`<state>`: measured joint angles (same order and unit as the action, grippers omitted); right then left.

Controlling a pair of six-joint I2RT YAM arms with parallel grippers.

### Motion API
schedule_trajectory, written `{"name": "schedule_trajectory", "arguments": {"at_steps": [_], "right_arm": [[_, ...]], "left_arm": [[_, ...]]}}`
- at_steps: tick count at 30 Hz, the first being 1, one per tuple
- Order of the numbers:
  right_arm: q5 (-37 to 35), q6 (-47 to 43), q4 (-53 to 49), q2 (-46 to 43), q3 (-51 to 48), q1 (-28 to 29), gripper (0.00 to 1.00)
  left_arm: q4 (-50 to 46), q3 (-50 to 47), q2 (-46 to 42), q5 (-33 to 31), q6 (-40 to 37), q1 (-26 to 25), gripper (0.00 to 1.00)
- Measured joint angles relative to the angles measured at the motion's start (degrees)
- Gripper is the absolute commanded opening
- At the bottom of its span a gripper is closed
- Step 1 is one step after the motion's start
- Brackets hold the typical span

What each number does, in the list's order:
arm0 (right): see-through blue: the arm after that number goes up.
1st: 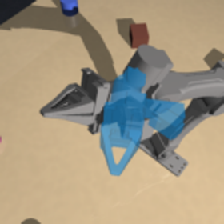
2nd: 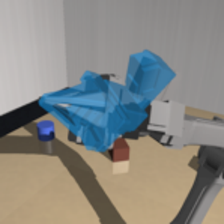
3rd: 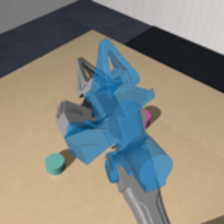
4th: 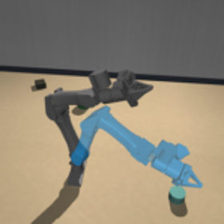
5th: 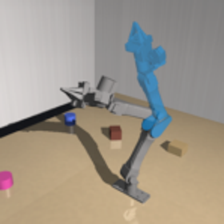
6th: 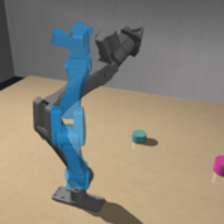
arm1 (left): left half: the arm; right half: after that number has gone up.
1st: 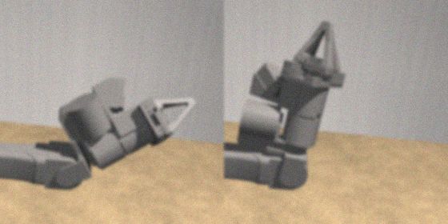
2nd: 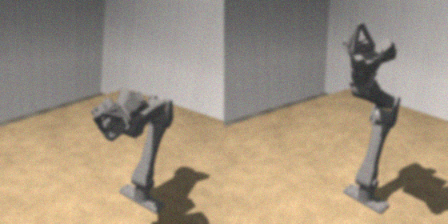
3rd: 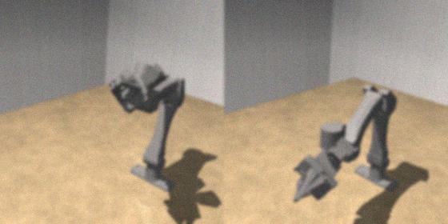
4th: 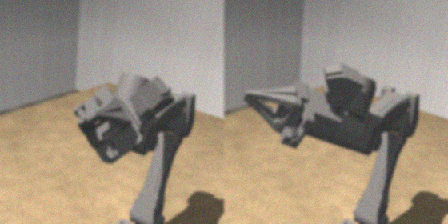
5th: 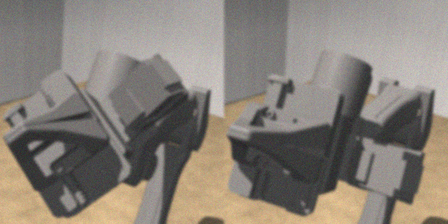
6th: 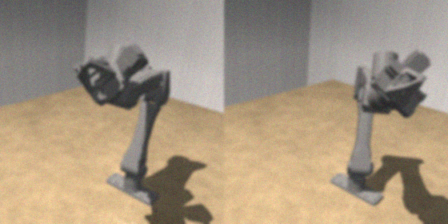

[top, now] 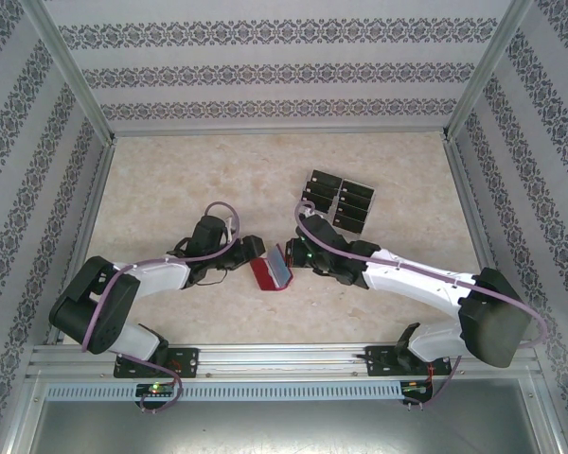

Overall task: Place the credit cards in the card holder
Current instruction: Open the card holder at the center of the table.

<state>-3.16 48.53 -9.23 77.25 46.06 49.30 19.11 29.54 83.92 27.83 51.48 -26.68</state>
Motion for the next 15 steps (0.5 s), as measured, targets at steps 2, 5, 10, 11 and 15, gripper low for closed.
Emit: {"name": "schedule_trajectory", "arguments": {"at_steps": [2,5,10,11,15], "right_arm": [[-0.46,0.44,-0.02,0.00,-1.73,-0.48,0.00],[-0.94,1.01,-0.11,0.00,-4.33,-1.66,0.00],[-1.84,1.99,-0.11,0.04,-7.63,-2.32,0.00],[-1.90,2.21,0.00,0.04,-8.07,-2.29,0.00],[-1.95,2.60,0.39,0.31,-9.03,-2.32,0.00]], "left_arm": [[0.09,-0.92,0.00,-0.04,0.02,0.00,0.65],[0.11,-1.44,0.00,-0.50,0.00,0.00,0.64],[0.11,-1.44,0.04,-1.20,-0.17,0.00,0.60],[0.11,-1.44,0.11,-1.31,-0.26,0.00,0.61],[0.09,-1.44,1.14,-1.55,-0.31,0.00,0.58]]}}
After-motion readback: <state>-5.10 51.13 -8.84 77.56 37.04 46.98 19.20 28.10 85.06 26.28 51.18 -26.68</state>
